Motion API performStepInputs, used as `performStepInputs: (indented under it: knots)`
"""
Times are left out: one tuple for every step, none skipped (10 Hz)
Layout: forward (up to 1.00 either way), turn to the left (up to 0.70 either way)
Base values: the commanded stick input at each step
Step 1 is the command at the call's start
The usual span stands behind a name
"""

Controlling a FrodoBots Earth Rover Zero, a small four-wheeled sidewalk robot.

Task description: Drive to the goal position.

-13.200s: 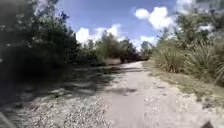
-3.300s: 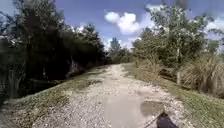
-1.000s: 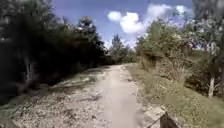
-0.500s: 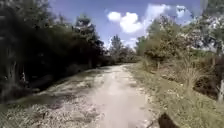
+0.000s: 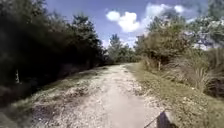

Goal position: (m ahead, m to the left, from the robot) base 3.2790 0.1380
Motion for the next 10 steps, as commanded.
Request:
performStepInputs:
  knots:
    - [0.85, -0.16]
    - [0.85, 0.0]
    - [0.85, 0.0]
    - [0.85, 0.0]
    - [0.85, 0.0]
    - [0.85, 0.0]
    - [0.85, 0.0]
    - [0.85, 0.0]
    - [0.85, 0.0]
    - [0.85, 0.0]
